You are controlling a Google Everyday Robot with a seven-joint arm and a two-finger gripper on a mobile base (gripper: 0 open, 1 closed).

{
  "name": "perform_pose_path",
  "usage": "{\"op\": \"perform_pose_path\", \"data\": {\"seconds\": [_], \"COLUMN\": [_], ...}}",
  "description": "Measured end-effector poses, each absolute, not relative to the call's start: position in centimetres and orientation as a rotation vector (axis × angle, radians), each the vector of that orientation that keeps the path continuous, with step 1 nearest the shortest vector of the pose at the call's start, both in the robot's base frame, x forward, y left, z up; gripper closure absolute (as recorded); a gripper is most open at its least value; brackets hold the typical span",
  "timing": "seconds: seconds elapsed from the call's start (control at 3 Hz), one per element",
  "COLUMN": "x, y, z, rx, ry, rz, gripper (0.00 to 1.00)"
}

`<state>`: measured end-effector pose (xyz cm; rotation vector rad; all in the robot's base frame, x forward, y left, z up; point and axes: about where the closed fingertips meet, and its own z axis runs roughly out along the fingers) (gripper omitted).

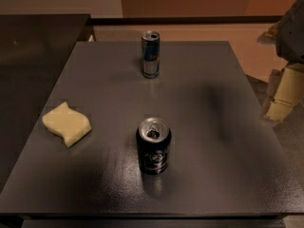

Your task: Move pepsi can near redbull can

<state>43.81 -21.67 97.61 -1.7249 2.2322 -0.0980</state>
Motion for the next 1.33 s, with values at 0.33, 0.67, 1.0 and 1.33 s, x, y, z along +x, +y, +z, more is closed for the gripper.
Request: {"op": "perform_pose_path", "data": {"seconds": [0.33, 0.67, 1.0, 1.33], "x": [43.8, 43.8, 43.8, 43.4], "y": [-21.7, -21.0, -18.7, -14.6], "z": [97.6, 97.9, 97.4, 96.2], "rx": [-1.725, -1.722, -1.726, -1.749], "ry": [2.232, 2.207, 2.145, 2.035], "rz": [-0.098, -0.078, 0.013, 0.151], "gripper": [0.0, 0.0, 0.0, 0.0]}}
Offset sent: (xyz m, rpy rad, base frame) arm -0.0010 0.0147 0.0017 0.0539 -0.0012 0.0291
